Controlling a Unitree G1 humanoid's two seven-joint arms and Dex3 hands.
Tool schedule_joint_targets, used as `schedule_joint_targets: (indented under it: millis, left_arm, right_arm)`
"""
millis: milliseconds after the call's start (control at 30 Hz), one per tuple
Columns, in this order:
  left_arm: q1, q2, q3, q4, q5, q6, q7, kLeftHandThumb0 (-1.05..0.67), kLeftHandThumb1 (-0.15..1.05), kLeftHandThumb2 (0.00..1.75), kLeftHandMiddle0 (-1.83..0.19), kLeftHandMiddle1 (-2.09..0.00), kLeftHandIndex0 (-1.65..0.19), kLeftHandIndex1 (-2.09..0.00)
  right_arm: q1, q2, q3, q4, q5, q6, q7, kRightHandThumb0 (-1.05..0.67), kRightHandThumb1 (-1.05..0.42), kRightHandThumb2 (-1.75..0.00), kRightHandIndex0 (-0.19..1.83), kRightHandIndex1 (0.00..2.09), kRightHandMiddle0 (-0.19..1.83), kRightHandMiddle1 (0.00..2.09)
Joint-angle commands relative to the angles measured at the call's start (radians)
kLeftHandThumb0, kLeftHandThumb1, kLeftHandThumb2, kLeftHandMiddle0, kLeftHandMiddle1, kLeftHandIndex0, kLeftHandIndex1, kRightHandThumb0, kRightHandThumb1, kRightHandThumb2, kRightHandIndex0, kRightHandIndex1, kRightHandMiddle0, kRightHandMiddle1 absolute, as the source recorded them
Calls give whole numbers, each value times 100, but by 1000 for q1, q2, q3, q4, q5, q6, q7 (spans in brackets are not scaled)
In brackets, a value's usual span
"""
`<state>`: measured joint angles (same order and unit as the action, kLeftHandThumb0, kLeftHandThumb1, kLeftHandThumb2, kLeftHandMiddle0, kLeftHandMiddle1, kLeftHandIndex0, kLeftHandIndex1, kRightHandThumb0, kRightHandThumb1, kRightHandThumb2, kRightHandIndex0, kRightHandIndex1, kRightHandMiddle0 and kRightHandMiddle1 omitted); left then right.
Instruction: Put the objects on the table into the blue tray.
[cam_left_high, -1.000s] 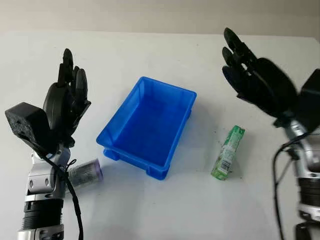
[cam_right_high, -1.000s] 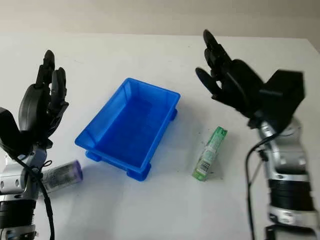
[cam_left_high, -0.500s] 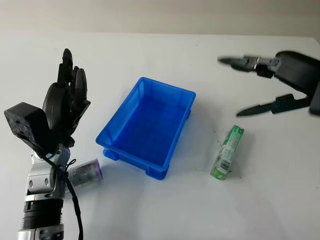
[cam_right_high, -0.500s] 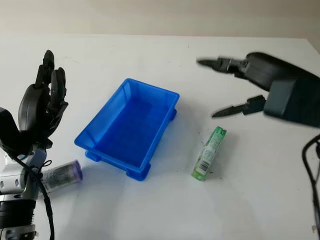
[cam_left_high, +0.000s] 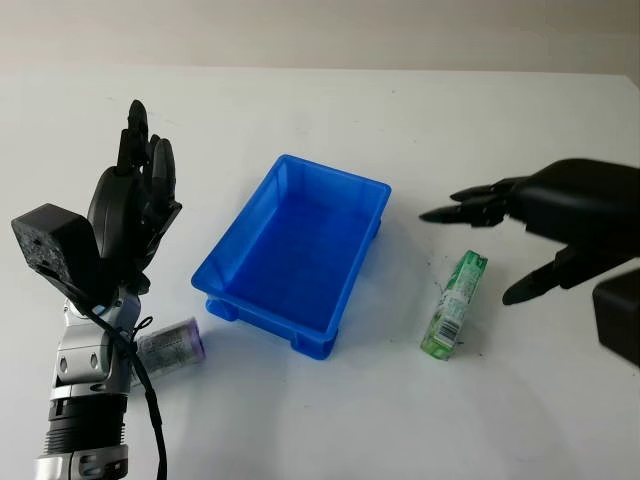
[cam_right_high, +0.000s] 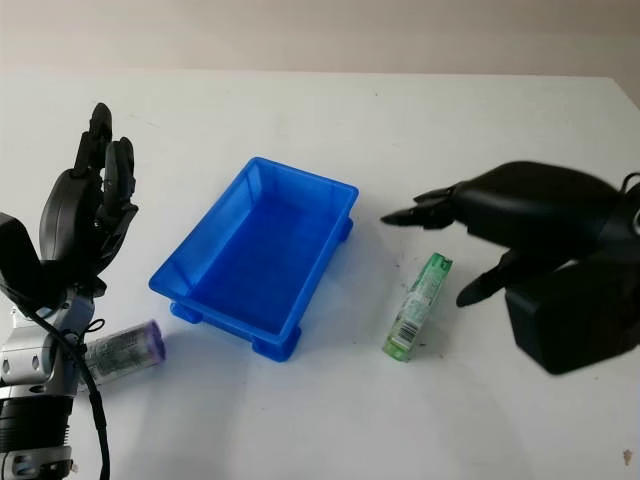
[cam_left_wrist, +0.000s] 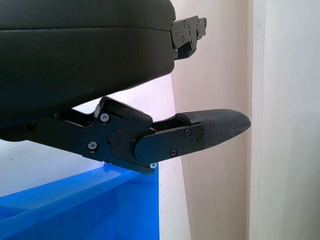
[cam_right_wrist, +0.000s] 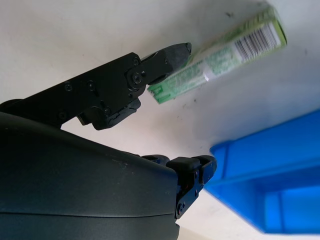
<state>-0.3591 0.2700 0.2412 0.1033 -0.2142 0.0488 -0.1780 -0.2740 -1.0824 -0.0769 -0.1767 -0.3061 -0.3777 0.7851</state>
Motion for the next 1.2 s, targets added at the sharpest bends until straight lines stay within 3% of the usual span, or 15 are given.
schedule_joint_targets:
  millis: [0, 367, 767, 833, 867, 900, 967, 1133, 1167]
  left_arm:
    - [-20, 8, 4, -3, -2, -6, -1, -82, 105, 63, 19, -3, 19, 0]
    - [-16, 10, 7, -3, -4, -12, -8, -81, 105, 62, 19, -1, 19, 0]
    - [-18, 16, 9, 6, -3, -16, -12, -81, 105, 62, 19, -2, 19, 0]
    - [-19, 17, 10, 7, -3, -13, -12, -82, 105, 62, 19, -1, 19, 0]
    - [-19, 18, 10, 7, -3, -13, -13, -82, 105, 61, 19, -1, 19, 0]
    - [-19, 19, 11, 8, -2, -12, -14, -82, 105, 61, 19, -1, 19, 0]
    - [-19, 21, 11, 7, -2, -11, -17, -82, 105, 62, 19, 0, 19, 0]
    - [-19, 25, 12, -1, -6, 1, -23, -81, 105, 61, 19, 0, 19, 0]
    - [-18, 25, 12, -4, -7, 4, -25, -80, 105, 61, 19, 0, 19, 0]
  right_arm:
    - [18, -1, 14, 9, -26, -41, -25, -35, -84, -7, 26, 4, 24, 4]
    - [43, 40, 81, 161, -154, -313, -224, -30, -85, -5, 39, 10, 38, 9]
    - [24, 69, 146, 381, -290, -489, -430, -24, -89, -6, 51, 19, 50, 23]
    - [14, 74, 155, 419, -316, -522, -477, -22, -90, -6, 41, 50, 30, 74]
    - [9, 78, 158, 438, -335, -541, -509, -21, -92, -6, 30, 82, 22, 100]
    - [3, 82, 161, 457, -358, -559, -546, -21, -93, -5, 22, 104, 18, 115]
    - [-9, 85, 166, 487, -410, -580, -618, -22, -95, -6, 14, 138, 15, 137]
    - [-56, 77, 192, 572, -557, -594, -812, -28, -102, -6, 6, 176, 9, 163]
    - [-67, 75, 202, 592, -588, -596, -860, -35, -103, -9, 10, 183, 8, 176]
